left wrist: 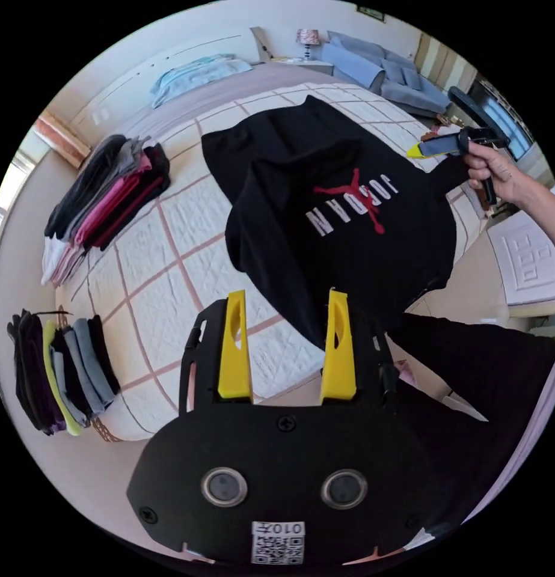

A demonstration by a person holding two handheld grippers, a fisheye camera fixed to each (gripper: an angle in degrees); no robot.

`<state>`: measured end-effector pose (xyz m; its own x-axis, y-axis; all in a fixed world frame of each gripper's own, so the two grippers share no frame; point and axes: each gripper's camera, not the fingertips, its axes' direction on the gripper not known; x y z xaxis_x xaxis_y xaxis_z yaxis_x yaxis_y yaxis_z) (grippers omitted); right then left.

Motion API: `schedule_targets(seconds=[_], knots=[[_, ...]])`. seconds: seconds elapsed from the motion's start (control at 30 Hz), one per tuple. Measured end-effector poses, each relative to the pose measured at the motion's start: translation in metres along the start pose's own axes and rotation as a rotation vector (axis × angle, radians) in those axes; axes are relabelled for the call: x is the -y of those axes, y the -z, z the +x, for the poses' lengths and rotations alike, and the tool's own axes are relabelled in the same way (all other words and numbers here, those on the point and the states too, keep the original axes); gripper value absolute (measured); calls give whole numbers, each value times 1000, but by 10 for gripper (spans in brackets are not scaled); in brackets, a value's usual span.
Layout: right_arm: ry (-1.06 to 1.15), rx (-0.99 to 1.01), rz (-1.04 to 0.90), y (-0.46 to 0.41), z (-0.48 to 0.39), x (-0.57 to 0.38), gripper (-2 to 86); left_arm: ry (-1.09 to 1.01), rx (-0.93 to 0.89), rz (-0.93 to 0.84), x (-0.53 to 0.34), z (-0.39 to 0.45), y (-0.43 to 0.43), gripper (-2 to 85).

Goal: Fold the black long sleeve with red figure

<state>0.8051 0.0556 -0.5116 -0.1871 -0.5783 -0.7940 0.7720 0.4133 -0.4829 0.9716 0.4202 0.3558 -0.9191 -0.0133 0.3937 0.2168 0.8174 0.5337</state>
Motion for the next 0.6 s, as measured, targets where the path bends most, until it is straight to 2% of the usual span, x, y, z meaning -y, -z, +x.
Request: schedule_targets(seconds=[0.1, 0.17, 0.33, 0.43, 0.5, 0.6], knots=[[-28, -50, 33, -13, 0, 51, 116, 46, -83, -52, 4, -15, -14, 166], [31, -73, 37, -22, -10, 80, 120, 19, -89, -60, 12, -5, -16, 164], [572, -512, -259, -95, -70, 111, 122, -48, -55, -133, 33, 35, -35, 148], [785, -609, -315, -128, -84, 103, 95, -32, -10, -203, 40, 40, -52, 122], [825, -670, -354, -140, -89, 106, 62, -3, -54, -202, 41, 29, -53, 74], [895, -654, -254, -118, -117, 123, 46, 74, -104, -151, 32, 5, -37, 19]])
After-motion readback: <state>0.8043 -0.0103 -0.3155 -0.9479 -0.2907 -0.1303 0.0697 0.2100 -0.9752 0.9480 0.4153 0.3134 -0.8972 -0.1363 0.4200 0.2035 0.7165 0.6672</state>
